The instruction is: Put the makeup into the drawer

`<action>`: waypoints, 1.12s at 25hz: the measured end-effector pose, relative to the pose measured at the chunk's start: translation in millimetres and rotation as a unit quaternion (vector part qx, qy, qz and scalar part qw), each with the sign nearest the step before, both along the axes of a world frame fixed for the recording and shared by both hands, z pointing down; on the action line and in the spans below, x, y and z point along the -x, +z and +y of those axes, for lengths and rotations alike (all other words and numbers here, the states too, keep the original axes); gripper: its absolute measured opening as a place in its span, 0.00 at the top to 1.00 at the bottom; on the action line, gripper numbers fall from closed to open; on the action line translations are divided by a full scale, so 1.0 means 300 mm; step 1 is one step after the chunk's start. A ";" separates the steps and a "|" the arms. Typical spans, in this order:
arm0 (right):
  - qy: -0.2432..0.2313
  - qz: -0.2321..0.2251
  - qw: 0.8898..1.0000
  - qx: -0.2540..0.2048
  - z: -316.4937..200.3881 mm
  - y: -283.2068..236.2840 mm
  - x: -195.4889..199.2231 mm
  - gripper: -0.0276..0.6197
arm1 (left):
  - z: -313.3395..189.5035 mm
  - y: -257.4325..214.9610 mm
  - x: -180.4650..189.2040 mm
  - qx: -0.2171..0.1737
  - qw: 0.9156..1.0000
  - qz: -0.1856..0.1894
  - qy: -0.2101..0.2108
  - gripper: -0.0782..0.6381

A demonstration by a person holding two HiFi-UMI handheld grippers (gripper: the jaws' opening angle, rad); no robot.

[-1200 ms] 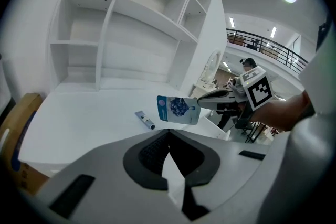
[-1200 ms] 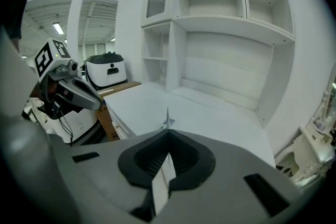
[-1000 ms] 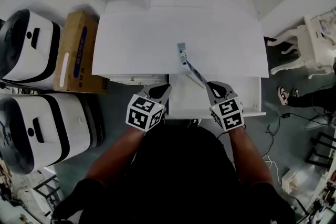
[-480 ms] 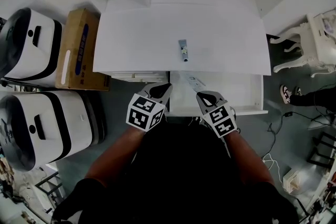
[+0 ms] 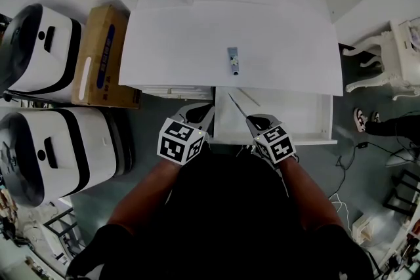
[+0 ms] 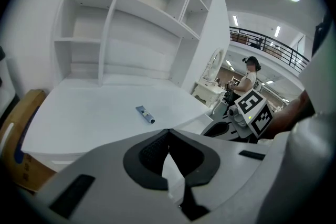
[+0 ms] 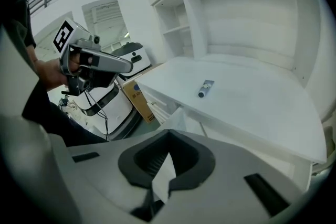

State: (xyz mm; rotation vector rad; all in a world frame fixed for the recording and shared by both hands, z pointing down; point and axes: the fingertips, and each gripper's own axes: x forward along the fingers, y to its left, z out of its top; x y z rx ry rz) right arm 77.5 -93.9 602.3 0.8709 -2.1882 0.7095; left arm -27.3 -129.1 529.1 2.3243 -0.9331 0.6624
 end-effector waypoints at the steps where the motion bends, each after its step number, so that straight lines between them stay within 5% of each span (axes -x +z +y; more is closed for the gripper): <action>1: 0.000 -0.005 1.000 0.006 -0.005 0.017 0.009 0.92 | 0.000 0.003 0.001 0.001 1.000 -0.001 -0.002 0.88; 7: 0.016 -0.057 0.997 0.046 -0.039 0.085 0.038 0.92 | 0.007 0.007 -0.006 0.007 1.000 -0.002 -0.011 0.88; 11: 0.068 -0.071 0.992 0.078 -0.081 0.157 -0.029 0.91 | 0.008 0.012 -0.001 0.010 1.000 -0.006 -0.020 0.88; 18: 0.203 -0.052 0.971 0.116 -0.160 0.348 -0.271 0.91 | 0.009 0.017 0.009 0.015 0.999 -0.011 -0.038 0.88; 28: 0.214 0.007 0.969 0.121 -0.212 0.518 -0.363 0.91 | 0.026 0.016 0.025 0.021 0.998 -0.022 -0.052 0.88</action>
